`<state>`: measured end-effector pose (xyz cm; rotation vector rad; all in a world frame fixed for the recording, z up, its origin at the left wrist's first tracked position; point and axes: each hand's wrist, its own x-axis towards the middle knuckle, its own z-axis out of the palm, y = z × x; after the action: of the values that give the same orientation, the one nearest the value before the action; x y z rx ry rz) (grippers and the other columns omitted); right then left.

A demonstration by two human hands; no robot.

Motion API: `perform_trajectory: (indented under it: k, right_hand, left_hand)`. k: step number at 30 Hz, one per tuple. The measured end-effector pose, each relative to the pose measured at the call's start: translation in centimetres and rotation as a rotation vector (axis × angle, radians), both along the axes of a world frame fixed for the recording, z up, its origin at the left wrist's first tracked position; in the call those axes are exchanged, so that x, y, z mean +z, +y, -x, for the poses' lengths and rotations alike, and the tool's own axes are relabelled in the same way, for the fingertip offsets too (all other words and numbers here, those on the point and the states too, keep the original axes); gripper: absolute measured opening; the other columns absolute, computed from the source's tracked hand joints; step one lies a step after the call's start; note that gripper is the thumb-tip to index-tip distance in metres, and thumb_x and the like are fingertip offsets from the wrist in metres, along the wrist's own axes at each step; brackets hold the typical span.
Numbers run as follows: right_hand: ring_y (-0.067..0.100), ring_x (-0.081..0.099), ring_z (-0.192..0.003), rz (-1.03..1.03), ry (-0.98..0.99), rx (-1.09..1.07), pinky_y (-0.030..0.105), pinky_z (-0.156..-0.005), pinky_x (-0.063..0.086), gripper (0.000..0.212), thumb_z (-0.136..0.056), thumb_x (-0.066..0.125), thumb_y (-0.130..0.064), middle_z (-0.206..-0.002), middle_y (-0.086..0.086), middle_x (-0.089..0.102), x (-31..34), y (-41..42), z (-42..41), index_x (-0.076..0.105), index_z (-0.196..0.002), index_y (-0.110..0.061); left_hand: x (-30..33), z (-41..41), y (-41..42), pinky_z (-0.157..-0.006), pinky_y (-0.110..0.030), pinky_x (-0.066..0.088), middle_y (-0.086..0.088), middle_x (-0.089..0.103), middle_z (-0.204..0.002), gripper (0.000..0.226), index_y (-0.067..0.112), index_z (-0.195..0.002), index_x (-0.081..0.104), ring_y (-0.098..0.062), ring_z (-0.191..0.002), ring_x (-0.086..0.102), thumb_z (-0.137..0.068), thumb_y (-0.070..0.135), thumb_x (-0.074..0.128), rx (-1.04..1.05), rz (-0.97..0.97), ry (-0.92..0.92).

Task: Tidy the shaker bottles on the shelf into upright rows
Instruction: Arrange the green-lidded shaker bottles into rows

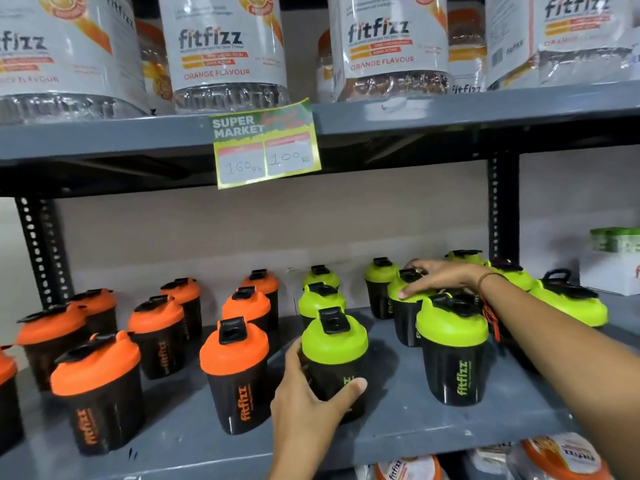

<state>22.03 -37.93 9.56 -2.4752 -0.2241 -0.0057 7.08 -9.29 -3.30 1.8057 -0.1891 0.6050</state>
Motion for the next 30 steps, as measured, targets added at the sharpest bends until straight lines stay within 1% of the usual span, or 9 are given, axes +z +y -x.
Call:
perform_trajectory:
  k: [5, 11, 14, 16, 19, 23, 26, 28, 30]
  right_hand:
    - [0.02, 0.055, -0.121, -0.023, 0.034, 0.039, 0.015, -0.075, 0.048, 0.076, -0.07, 0.085, -0.049, -0.138, 0.004, 0.051, -0.2, 0.7, -0.3, 0.05, -0.134, -0.028]
    - [0.019, 0.046, -0.13, 0.009, 0.027, 0.053, 0.027, -0.099, 0.04, 0.094, -0.071, 0.083, -0.052, -0.154, 0.007, 0.04, -0.2, 0.7, 0.1, 0.038, -0.149, -0.028]
    - [0.016, 0.054, -0.111, 0.02, -0.02, 0.061, 0.028, -0.092, 0.042, 0.108, -0.065, 0.075, -0.069, -0.153, 0.01, 0.039, 0.9, 0.8, 1.1, 0.025, -0.154, -0.03]
    - [0.02, 0.052, -0.121, -0.042, -0.129, 0.019, 0.032, -0.101, 0.04, 0.101, -0.064, 0.07, -0.072, -0.149, 0.01, 0.044, 2.1, 1.0, 1.8, 0.034, -0.149, -0.031]
    - [0.021, 0.055, -0.122, -0.105, -0.375, -0.005, 0.036, -0.105, 0.045, 0.064, -0.073, 0.077, -0.057, -0.134, 0.006, 0.059, 4.4, 2.1, 2.8, 0.054, -0.128, -0.033]
    - [0.018, 0.061, -0.115, -0.036, -0.506, 0.127, 0.032, -0.099, 0.049, 0.045, -0.078, 0.081, -0.038, -0.124, 0.001, 0.065, 7.2, 6.8, 4.3, 0.061, -0.118, -0.035]
    - [0.019, 0.058, -0.122, 0.13, -0.392, 0.252, 0.029, -0.1, 0.045, 0.052, -0.081, 0.077, -0.042, -0.133, 0.0, 0.059, 7.8, 11.1, 5.2, 0.057, -0.129, -0.035]
    - [0.02, 0.051, -0.13, 0.306, -0.251, 0.288, 0.026, -0.099, 0.038, 0.062, -0.084, 0.073, -0.048, -0.143, 0.0, 0.052, 7.7, 13.5, 5.3, 0.049, -0.14, -0.033]
    - [0.021, 0.044, -0.136, 0.42, -0.119, 0.29, 0.027, -0.104, 0.035, 0.071, -0.086, 0.071, -0.044, -0.15, 0.001, 0.045, 7.3, 15.4, 5.0, 0.039, -0.148, -0.028]
  left_hand:
    - [0.0, -0.1, -0.3, -0.097, -0.035, 0.049, 0.024, 0.065, -0.113, 0.095, 0.051, -0.125, 0.042, -0.003, -0.11, 0.06, -0.041, 0.054, 0.086, -0.078, 0.034, -0.005]
    - [0.0, 0.2, -0.5, -0.1, -0.036, 0.048, 0.022, 0.064, -0.118, 0.097, 0.053, -0.127, 0.041, 0.0, -0.113, 0.058, -0.042, 0.053, 0.089, -0.104, 0.063, -0.031]
    - [0.0, 1.3, -0.3, -0.104, -0.031, 0.044, 0.031, 0.057, -0.125, 0.104, 0.058, -0.128, 0.036, 0.008, -0.118, 0.052, -0.039, 0.057, 0.09, -0.12, 0.082, -0.07]
    - [-0.1, 2.4, 0.2, -0.104, -0.025, 0.042, 0.034, 0.053, -0.126, 0.107, 0.058, -0.131, 0.035, 0.012, -0.119, 0.049, -0.04, 0.056, 0.09, -0.087, 0.084, -0.133]
    - [0.4, 4.6, 1.9, -0.095, -0.016, 0.046, 0.024, 0.058, -0.128, 0.094, 0.044, -0.136, 0.044, 0.003, -0.119, 0.055, -0.053, 0.049, 0.088, 0.047, 0.067, -0.353]
    - [1.8, 5.5, 5.4, -0.1, -0.026, 0.045, 0.011, 0.053, -0.136, 0.085, 0.029, -0.138, 0.045, -0.011, -0.127, 0.05, -0.065, 0.03, 0.088, 0.292, 0.097, -0.57]
    - [2.4, 4.4, 8.6, -0.106, -0.031, 0.04, 0.009, 0.041, -0.144, 0.101, 0.036, -0.141, 0.034, -0.003, -0.132, 0.041, -0.056, 0.042, 0.087, 0.33, 0.086, -0.351]
    - [2.4, 3.6, 10.4, -0.11, -0.038, 0.035, 0.006, 0.04, -0.147, 0.117, 0.035, -0.143, 0.027, -0.009, -0.132, 0.04, -0.046, 0.053, 0.09, 0.227, 0.031, -0.075]
    - [2.0, 2.9, 11.6, -0.105, -0.038, 0.038, 0.007, 0.048, -0.139, 0.114, 0.034, -0.137, 0.034, -0.009, -0.124, 0.048, -0.041, 0.05, 0.092, 0.097, 0.001, 0.093]
